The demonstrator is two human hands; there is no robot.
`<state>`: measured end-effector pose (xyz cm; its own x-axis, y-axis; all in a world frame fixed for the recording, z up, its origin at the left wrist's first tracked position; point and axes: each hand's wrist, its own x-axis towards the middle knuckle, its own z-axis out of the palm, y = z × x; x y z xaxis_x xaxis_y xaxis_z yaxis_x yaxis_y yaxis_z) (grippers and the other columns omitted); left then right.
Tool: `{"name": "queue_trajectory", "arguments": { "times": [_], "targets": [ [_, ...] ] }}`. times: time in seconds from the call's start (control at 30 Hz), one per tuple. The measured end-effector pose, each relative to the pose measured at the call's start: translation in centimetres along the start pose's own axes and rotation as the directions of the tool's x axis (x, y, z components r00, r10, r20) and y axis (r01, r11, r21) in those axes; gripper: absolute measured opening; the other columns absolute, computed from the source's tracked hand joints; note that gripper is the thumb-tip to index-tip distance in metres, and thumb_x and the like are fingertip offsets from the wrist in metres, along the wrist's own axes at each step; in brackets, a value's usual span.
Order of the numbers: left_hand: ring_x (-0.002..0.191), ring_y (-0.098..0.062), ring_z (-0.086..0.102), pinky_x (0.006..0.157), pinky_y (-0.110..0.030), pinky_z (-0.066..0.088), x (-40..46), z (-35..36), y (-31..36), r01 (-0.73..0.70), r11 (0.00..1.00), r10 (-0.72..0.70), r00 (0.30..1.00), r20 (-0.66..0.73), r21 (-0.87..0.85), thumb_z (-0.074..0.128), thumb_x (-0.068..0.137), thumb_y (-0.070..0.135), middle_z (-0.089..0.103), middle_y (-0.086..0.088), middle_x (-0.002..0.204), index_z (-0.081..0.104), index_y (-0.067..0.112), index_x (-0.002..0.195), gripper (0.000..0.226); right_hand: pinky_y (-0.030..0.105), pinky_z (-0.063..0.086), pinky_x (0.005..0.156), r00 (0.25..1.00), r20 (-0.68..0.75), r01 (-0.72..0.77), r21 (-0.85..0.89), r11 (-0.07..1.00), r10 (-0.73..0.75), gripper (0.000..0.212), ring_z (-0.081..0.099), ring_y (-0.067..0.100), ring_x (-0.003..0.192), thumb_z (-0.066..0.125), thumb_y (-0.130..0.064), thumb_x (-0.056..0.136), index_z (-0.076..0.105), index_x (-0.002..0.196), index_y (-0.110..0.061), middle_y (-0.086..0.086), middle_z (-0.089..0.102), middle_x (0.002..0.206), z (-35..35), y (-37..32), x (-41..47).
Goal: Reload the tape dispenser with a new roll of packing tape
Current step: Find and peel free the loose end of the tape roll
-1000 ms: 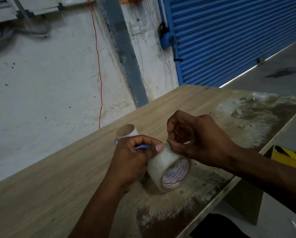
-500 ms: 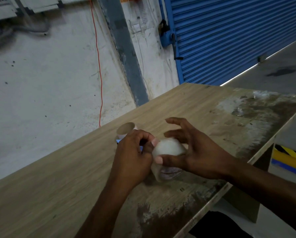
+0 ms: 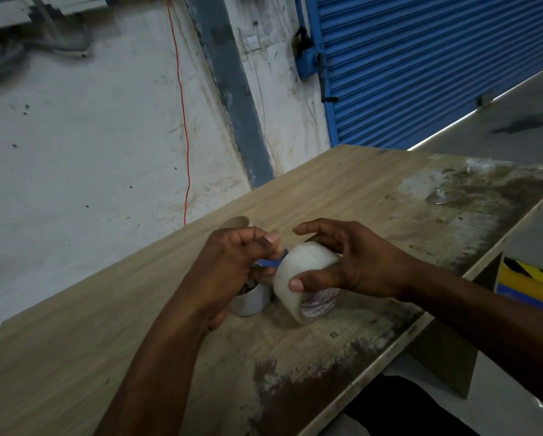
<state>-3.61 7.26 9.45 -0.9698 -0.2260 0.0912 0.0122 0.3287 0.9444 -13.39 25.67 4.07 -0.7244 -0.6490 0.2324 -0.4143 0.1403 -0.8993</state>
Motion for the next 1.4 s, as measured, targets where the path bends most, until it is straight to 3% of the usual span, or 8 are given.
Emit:
{"name": "queue_trajectory", "arguments": {
  "times": [0.07,0.2,0.47,0.73,0.83,0.93,1.07,1.4],
  "targets": [
    [0.075,-0.014,0.071,0.075,-0.030,0.061,0.2,-0.2,0.0,-0.096,0.995,0.098,0.992,-0.081,0.025,0.061,0.098,0.021,0.075,-0.006,0.079,0.074,0.002,0.084,0.027,0.023,0.059,0.089,1.000,0.018,-0.006,-0.035,0.999,0.007,0.089,0.067,-0.002,0.105,0.098,-0.045,0.056,0.054,0.133,-0.043,-0.016,0.068,0.118,0.5,-0.2,-0.3],
    [0.084,-0.023,0.074,0.080,-0.033,0.064,0.2,-0.1,0.1,-0.146,0.989,0.143,0.984,-0.110,-0.025,0.057,0.101,0.018,0.076,-0.017,0.092,0.072,-0.006,0.089,0.030,0.026,0.059,0.088,1.000,-0.005,0.004,-0.066,0.998,-0.005,0.086,0.063,-0.003,0.106,0.097,-0.051,0.054,0.054,0.128,-0.044,-0.022,0.064,0.118,2.0,0.1,-0.9],
    [0.088,-0.041,0.075,0.084,-0.047,0.063,-0.1,0.4,0.4,-0.147,0.938,0.105,0.984,-0.148,-0.313,0.047,0.104,0.014,0.076,-0.021,0.083,0.069,0.006,0.069,0.042,0.029,0.057,0.085,0.986,-0.101,0.121,-0.138,0.983,-0.136,0.076,0.061,-0.003,0.104,0.099,-0.045,0.053,0.060,0.118,-0.039,-0.020,0.064,0.115,2.8,0.6,-0.7],
    [0.080,-0.027,0.072,0.077,-0.044,0.064,0.4,1.5,-0.1,-0.163,0.746,0.083,0.985,-0.154,-0.646,0.052,0.086,0.024,0.060,-0.015,0.079,0.046,0.009,0.075,0.020,0.041,0.053,0.084,0.962,-0.115,0.141,-0.563,0.814,-0.246,0.098,0.047,0.013,0.106,0.087,-0.069,0.047,0.048,0.133,-0.046,-0.019,0.050,0.117,0.9,-0.1,-0.9],
    [0.073,-0.023,0.066,0.081,-0.044,0.064,0.3,1.8,-0.1,-0.154,0.695,0.084,0.987,-0.134,-0.702,0.050,0.088,0.023,0.057,-0.009,0.073,0.045,0.013,0.074,0.018,0.038,0.050,0.090,0.966,-0.131,0.124,-0.528,0.840,-0.225,0.109,0.047,0.011,0.110,0.088,-0.068,0.044,0.042,0.141,-0.047,-0.019,0.052,0.121,0.6,-0.3,-1.1],
    [0.068,-0.021,0.061,0.079,-0.041,0.064,0.3,1.1,-0.1,-0.153,0.655,0.058,0.987,-0.152,-0.740,0.048,0.087,0.022,0.054,-0.004,0.068,0.044,0.017,0.071,0.018,0.031,0.051,0.087,0.968,-0.202,0.061,-0.370,0.927,-0.145,0.091,0.054,0.007,0.104,0.093,-0.061,0.050,0.055,0.131,-0.043,-0.020,0.060,0.110,-0.1,0.0,-1.6],
    [0.068,-0.020,0.063,0.082,-0.040,0.063,0.4,1.2,-0.3,-0.127,0.653,0.044,0.990,-0.130,-0.747,0.050,0.087,0.023,0.055,-0.004,0.069,0.046,0.016,0.072,0.017,0.031,0.052,0.072,0.926,-0.289,0.099,-0.439,0.893,-0.244,0.059,0.061,0.009,0.084,0.086,-0.070,0.057,0.065,0.093,-0.028,-0.013,0.066,0.088,-0.1,0.3,-2.3],
    [0.066,-0.022,0.064,0.077,-0.045,0.064,-0.1,1.5,0.8,-0.206,0.629,0.040,0.971,-0.234,-0.749,0.038,0.104,0.018,0.057,-0.006,0.068,0.046,0.014,0.072,0.033,0.027,0.049,0.067,0.936,-0.195,0.148,-0.534,0.833,-0.291,0.066,0.057,0.004,0.080,0.076,-0.082,0.056,0.062,0.098,-0.033,-0.022,0.056,0.084,-1.9,-0.1,-2.0]
  ]
}}
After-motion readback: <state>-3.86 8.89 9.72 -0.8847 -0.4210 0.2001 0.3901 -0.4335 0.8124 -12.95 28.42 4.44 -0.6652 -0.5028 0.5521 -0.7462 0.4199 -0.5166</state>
